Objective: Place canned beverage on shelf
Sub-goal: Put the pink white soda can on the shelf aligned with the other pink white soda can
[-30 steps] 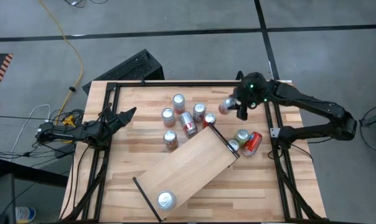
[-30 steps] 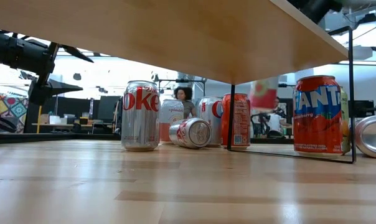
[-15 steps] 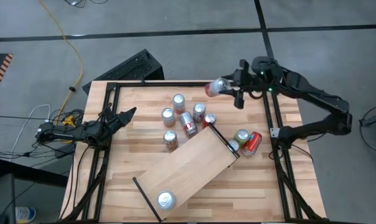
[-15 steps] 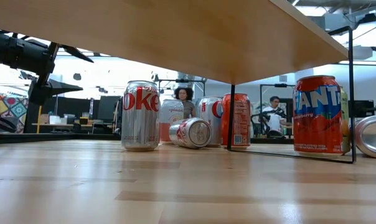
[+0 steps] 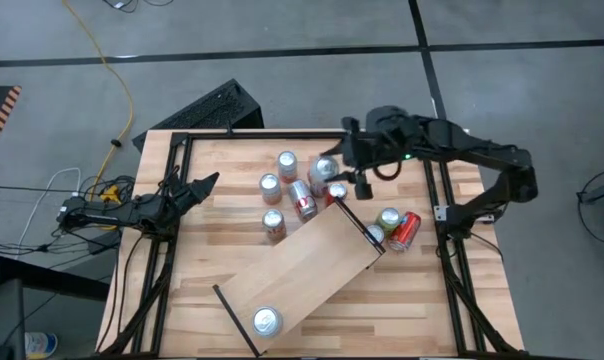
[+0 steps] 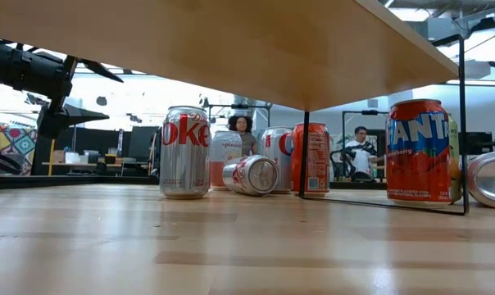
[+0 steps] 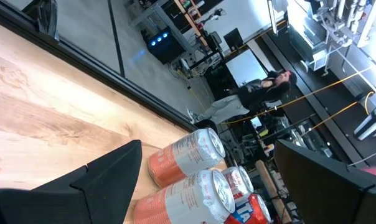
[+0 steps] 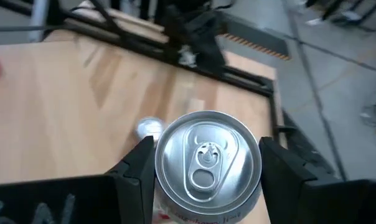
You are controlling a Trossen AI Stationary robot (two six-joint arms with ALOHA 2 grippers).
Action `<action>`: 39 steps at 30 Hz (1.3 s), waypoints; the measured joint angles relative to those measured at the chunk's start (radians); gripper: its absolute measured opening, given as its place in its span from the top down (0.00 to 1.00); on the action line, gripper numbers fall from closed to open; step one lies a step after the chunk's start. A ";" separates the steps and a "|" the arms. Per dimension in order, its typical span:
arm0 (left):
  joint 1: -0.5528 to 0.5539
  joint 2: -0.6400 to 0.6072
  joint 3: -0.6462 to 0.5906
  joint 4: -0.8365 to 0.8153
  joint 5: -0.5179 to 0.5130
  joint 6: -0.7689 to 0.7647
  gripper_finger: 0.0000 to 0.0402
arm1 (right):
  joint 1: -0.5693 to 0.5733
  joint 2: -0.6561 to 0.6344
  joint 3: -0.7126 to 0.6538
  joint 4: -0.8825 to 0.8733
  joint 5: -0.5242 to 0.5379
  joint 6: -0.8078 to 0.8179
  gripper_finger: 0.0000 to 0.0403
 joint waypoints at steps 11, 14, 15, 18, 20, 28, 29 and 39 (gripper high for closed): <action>0.000 0.000 0.000 -0.018 0.046 0.009 0.13 | 0.040 0.170 0.141 -0.045 -0.177 0.015 0.51; 0.000 0.000 0.000 -0.017 0.068 0.018 0.13 | 0.076 0.205 0.171 -0.055 -0.177 0.011 0.51; 0.000 0.000 0.000 -0.016 0.072 0.018 0.13 | 0.088 0.212 0.178 -0.052 -0.178 0.011 0.51; 0.000 0.000 0.000 -0.016 0.074 0.018 0.13 | 0.130 0.237 0.198 -0.046 -0.184 0.024 0.51; 0.000 0.000 0.000 -0.016 0.076 0.018 0.13 | 0.156 0.253 0.204 -0.036 -0.184 0.042 0.51; 0.000 0.000 0.000 -0.014 0.105 0.021 0.13 | 0.240 0.296 0.207 0.096 -0.183 0.105 0.51; 0.000 0.000 0.000 -0.014 0.107 0.025 0.13 | 0.249 0.309 0.207 0.115 -0.185 0.106 0.51; 0.000 0.000 0.000 -0.014 0.112 0.016 0.13 | 0.267 0.372 0.205 0.222 -0.409 0.085 0.51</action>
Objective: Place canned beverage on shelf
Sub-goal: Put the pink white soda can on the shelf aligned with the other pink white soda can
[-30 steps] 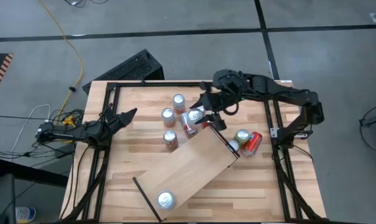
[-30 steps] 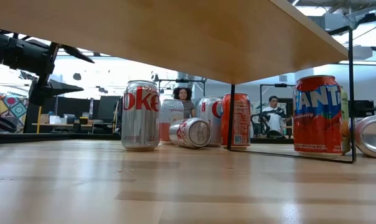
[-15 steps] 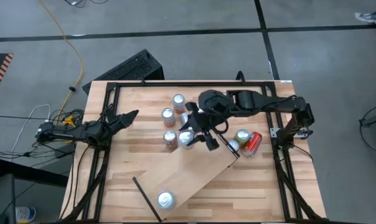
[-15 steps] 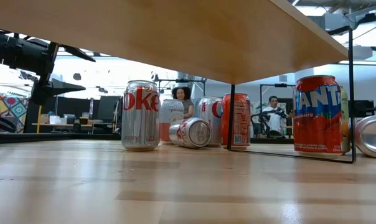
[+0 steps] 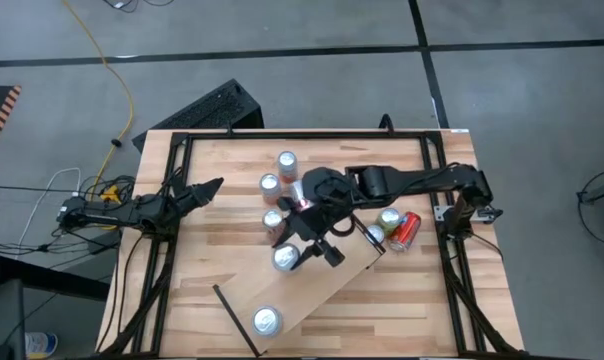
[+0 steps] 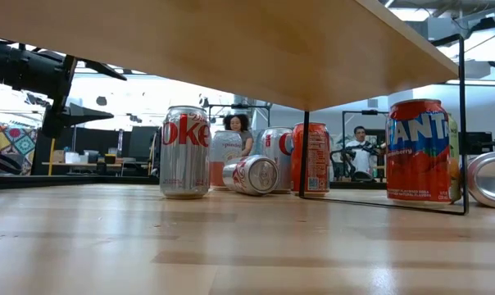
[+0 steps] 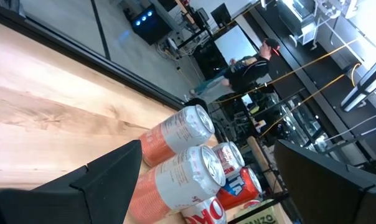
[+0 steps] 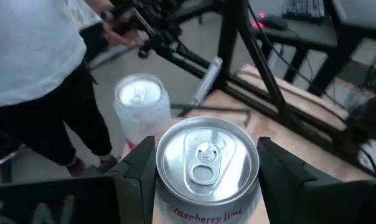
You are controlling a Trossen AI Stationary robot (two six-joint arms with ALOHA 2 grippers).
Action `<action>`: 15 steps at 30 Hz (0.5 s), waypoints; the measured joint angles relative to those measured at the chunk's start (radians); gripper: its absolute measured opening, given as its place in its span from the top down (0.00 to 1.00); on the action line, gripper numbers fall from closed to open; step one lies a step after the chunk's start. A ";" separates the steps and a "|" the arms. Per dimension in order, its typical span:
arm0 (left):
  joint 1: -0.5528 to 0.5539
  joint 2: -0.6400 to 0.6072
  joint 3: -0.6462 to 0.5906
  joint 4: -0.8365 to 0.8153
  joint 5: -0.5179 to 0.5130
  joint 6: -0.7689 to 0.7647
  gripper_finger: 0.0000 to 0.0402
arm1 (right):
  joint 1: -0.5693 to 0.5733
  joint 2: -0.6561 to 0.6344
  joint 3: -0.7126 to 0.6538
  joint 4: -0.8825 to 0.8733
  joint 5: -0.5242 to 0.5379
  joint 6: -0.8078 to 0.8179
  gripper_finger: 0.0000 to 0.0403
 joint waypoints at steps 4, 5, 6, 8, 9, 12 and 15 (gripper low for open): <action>0.000 0.000 0.000 0.000 -0.001 -0.001 0.13 | 0.009 0.001 0.000 -0.013 -0.013 -0.022 0.51; 0.000 0.000 0.000 0.000 -0.001 -0.001 0.13 | 0.012 0.001 0.000 -0.013 -0.013 -0.034 0.51; 0.000 0.000 0.000 0.000 -0.001 -0.001 0.13 | 0.015 0.001 0.000 -0.013 -0.014 -0.046 0.51; 0.000 0.000 0.000 0.000 -0.001 -0.001 0.13 | 0.022 0.001 0.000 -0.013 -0.015 -0.064 0.51; 0.000 0.000 0.000 0.000 -0.001 -0.002 0.13 | 0.025 0.001 0.000 -0.013 -0.016 -0.074 0.51; 0.000 0.000 0.000 0.000 0.000 -0.002 0.13 | 0.032 0.001 -0.001 -0.011 -0.019 -0.085 0.51; 0.000 0.000 0.000 0.000 0.000 -0.002 0.13 | 0.035 0.001 -0.020 -0.005 -0.038 -0.083 0.51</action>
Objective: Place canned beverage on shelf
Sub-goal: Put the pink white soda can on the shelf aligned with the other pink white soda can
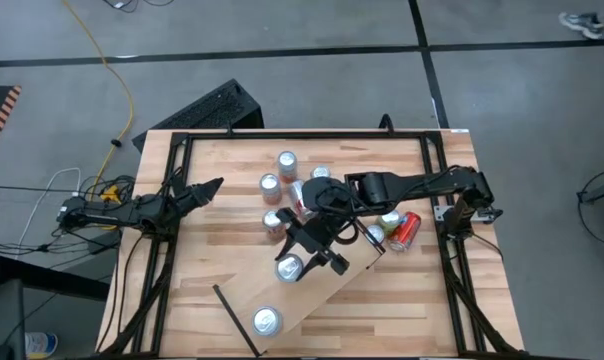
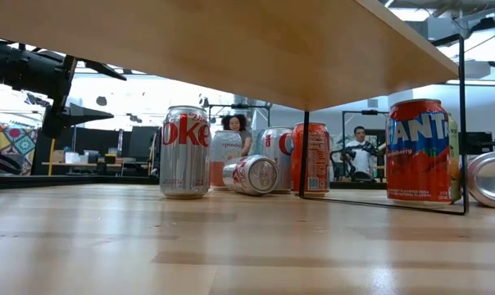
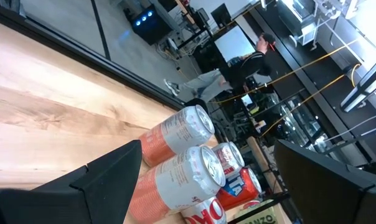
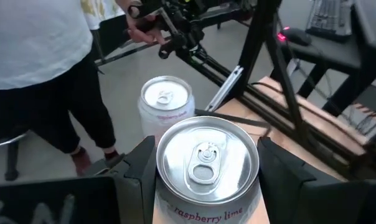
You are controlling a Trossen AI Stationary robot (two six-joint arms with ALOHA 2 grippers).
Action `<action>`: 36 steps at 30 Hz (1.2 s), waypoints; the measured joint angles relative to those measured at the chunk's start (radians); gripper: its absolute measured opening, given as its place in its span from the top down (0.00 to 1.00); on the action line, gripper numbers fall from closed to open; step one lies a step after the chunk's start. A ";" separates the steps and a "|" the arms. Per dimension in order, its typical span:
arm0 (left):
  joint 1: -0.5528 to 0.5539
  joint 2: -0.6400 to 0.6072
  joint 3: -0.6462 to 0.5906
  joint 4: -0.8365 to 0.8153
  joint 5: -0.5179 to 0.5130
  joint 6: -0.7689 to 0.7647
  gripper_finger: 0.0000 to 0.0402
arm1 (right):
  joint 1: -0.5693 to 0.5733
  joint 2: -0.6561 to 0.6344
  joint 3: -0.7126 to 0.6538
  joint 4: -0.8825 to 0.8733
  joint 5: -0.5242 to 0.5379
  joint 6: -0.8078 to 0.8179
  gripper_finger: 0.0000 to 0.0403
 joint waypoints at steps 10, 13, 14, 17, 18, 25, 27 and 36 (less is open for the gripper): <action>0.000 0.000 0.000 0.000 0.000 0.000 0.13 | 0.014 0.000 -0.029 0.044 0.000 -0.024 0.51; 0.000 0.000 0.000 0.000 0.000 0.000 0.13 | 0.013 0.000 -0.030 0.078 0.000 -0.042 0.51; 0.000 0.000 0.000 0.000 0.000 0.000 0.13 | 0.013 0.000 -0.030 0.086 0.000 -0.047 0.51; 0.000 0.000 0.000 0.000 0.001 0.000 0.13 | 0.013 0.020 -0.029 0.129 -0.034 -0.048 0.51; 0.000 0.000 0.000 0.000 0.001 0.000 0.13 | 0.013 0.025 -0.029 0.123 -0.049 -0.047 0.51; 0.000 0.002 0.000 0.000 0.000 0.008 0.13 | 0.009 0.064 -0.030 0.147 -0.106 -0.044 0.51; 0.000 0.002 0.000 0.000 -0.001 0.008 0.13 | 0.007 0.064 -0.030 0.166 -0.116 -0.047 0.51; 0.000 0.002 0.000 -0.001 -0.004 0.016 0.13 | -0.012 0.064 -0.030 0.196 -0.152 -0.056 0.51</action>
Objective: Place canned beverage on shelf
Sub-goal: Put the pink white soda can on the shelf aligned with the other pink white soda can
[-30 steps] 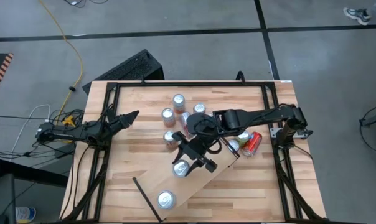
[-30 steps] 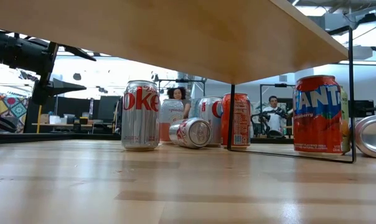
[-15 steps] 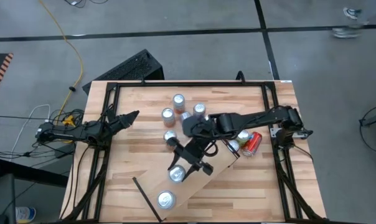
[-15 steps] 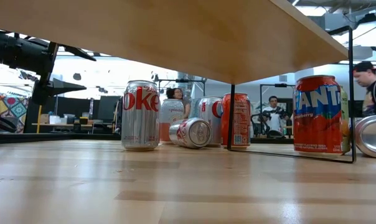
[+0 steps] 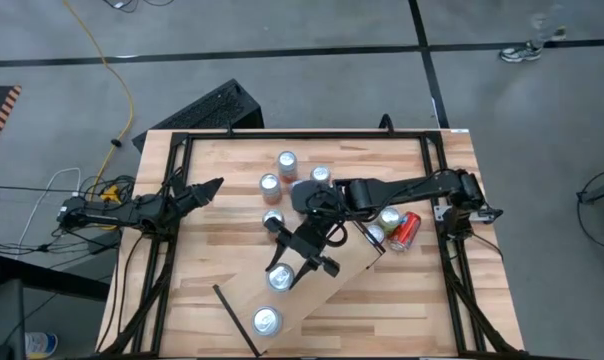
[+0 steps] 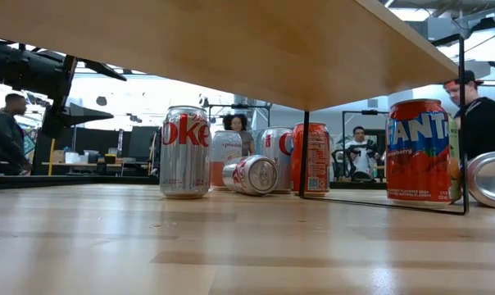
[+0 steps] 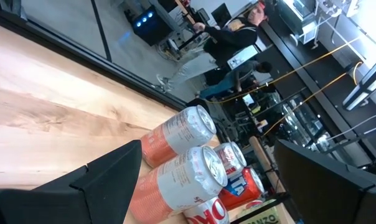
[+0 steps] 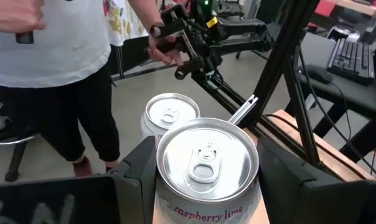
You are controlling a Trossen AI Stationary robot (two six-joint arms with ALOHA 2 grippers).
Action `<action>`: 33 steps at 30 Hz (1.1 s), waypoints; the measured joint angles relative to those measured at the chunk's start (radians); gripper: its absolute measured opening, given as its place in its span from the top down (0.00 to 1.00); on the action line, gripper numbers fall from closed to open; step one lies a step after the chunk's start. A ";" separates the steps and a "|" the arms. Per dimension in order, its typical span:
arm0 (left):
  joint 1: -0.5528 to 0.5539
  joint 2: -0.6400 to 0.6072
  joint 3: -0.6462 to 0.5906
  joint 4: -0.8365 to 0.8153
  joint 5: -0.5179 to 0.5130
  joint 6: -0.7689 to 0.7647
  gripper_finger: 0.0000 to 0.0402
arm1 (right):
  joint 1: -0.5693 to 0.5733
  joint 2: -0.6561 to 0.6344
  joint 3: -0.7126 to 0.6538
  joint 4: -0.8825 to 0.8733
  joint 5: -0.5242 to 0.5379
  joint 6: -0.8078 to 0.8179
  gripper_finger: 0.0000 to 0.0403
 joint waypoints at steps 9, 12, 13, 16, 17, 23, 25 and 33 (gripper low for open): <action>0.000 0.000 0.000 0.000 -0.003 0.003 0.13 | -0.018 0.000 0.000 0.041 -0.012 -0.033 0.51; 0.000 0.000 0.000 0.000 -0.003 0.003 0.13 | -0.027 0.001 0.000 0.063 -0.025 -0.034 0.51; 0.000 0.000 0.000 0.000 -0.003 0.003 0.13 | -0.028 0.012 0.001 0.080 -0.028 -0.033 0.51; 0.000 0.000 0.000 0.000 -0.004 0.007 0.13 | -0.037 0.033 0.002 0.118 -0.046 0.002 0.51; 0.000 0.000 0.000 0.000 -0.004 0.007 0.13 | -0.040 0.046 0.000 0.123 -0.067 0.026 0.51; 0.000 0.000 0.000 0.000 -0.004 0.020 0.13 | -0.040 0.092 0.028 0.146 -0.081 0.058 0.51; 0.000 0.000 0.000 0.000 -0.003 0.028 0.13 | -0.042 0.096 0.041 0.154 -0.082 0.057 0.51; 0.000 0.000 0.000 0.000 -0.003 0.042 0.13 | -0.059 0.096 0.046 0.151 -0.107 0.100 0.51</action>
